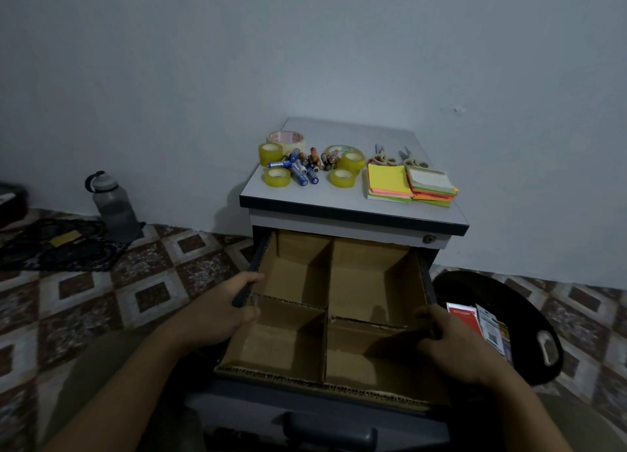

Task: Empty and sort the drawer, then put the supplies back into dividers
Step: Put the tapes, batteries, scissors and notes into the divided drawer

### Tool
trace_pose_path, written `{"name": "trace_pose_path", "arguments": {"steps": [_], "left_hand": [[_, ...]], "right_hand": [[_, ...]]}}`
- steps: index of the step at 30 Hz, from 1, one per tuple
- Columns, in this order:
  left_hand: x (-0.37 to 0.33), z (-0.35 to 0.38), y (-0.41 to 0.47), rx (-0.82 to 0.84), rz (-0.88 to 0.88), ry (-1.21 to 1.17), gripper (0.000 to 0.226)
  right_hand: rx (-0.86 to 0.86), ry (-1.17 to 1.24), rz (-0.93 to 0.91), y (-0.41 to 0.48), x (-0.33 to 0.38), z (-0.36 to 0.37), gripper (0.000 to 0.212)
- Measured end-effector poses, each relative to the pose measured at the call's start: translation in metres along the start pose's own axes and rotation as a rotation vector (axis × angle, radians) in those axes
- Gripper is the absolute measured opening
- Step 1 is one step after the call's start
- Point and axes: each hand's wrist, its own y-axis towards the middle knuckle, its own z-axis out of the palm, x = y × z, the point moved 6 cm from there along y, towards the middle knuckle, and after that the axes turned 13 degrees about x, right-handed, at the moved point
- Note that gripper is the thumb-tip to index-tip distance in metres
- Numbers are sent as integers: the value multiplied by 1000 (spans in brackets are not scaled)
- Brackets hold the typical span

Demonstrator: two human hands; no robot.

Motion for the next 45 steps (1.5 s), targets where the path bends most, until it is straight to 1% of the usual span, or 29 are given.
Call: {"name": "trace_pose_path", "arguments": {"steps": [5, 10, 16, 21, 23, 27, 30, 32, 36, 39, 42, 45], "left_hand": [[-14, -3, 6, 4, 27, -13, 46], [-29, -6, 14, 11, 52, -1, 39], [-42, -10, 25, -31, 20, 81, 33], [-52, -16, 34, -92, 7, 142, 21], [-56, -23, 37, -110, 13, 181, 29], [-70, -41, 40, -151, 41, 191, 33], [-87, -60, 40, -226, 101, 164, 28], [-99, -77, 40, -292, 129, 149, 25], [-123, -120, 47, -454, 212, 164, 22], [-138, -155, 67, -537, 240, 171, 27], [-146, -183, 102, -522, 234, 196, 41], [-145, -199, 142, -440, 183, 230, 51]], "right_hand": [[-71, 38, -29, 0, 5, -8, 59], [-110, 27, -28, 6, 11, -15, 58], [-94, -69, 20, 12, 19, -21, 53], [-73, -167, 75, 18, 23, -28, 53], [-84, -212, 77, 20, 25, -34, 51], [-140, -244, -15, 21, 48, -52, 38], [-224, -237, -128, 18, 78, -74, 25], [-280, -208, -210, 17, 100, -92, 21], [-408, -204, -331, 27, 145, -135, 22], [-503, -204, -409, 44, 179, -170, 21], [-531, -180, -438, 77, 201, -196, 26], [-445, -187, -417, 116, 212, -206, 39]]}}
